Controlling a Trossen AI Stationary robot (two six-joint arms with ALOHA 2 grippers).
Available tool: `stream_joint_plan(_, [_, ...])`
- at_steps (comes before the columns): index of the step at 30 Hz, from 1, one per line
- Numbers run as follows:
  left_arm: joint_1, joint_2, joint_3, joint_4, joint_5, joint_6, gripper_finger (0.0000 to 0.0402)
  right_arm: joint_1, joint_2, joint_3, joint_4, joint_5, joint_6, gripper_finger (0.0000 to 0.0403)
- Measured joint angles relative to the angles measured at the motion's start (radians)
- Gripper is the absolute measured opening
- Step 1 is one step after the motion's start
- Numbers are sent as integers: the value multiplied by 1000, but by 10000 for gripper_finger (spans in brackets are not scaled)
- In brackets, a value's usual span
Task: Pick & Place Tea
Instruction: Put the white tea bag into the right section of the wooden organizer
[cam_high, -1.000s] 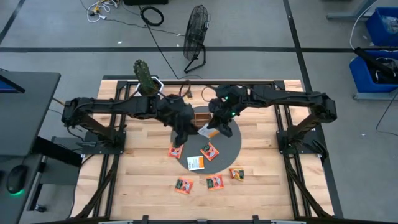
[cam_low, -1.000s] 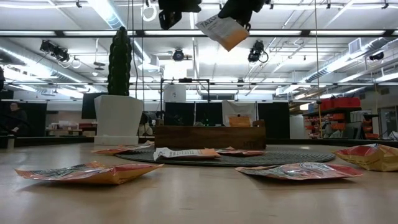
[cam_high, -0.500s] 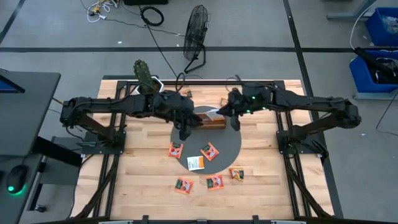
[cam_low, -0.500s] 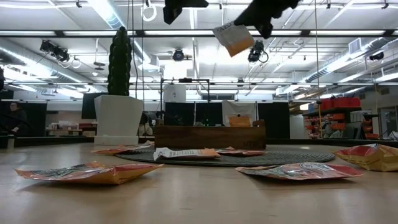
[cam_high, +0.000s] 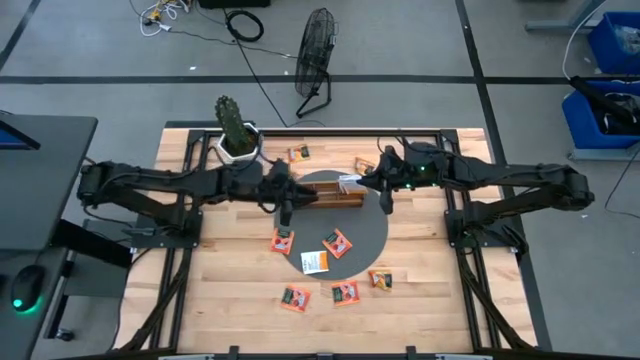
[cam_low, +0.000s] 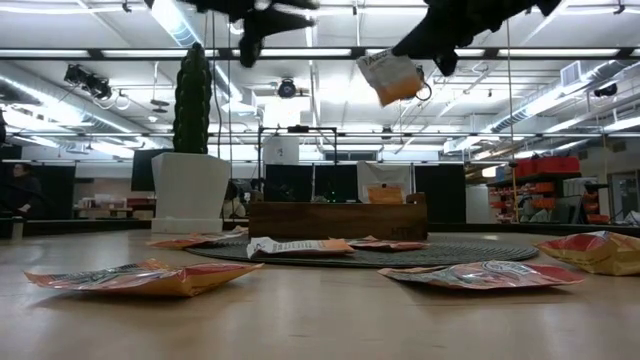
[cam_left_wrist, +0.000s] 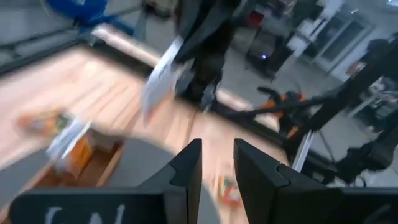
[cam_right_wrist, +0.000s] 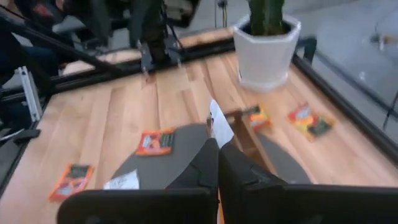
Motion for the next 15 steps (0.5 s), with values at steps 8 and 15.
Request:
stream_joint_plan(8, [-4, -181, -156, -8, -79, 23, 96, -11, -1, -145, 120, -76, -44, 0])
stream_joint_plan(15, [13, -318, -264, -20, -82, 98, 96, -19, 25, -197, 165, -39, -113, 0])
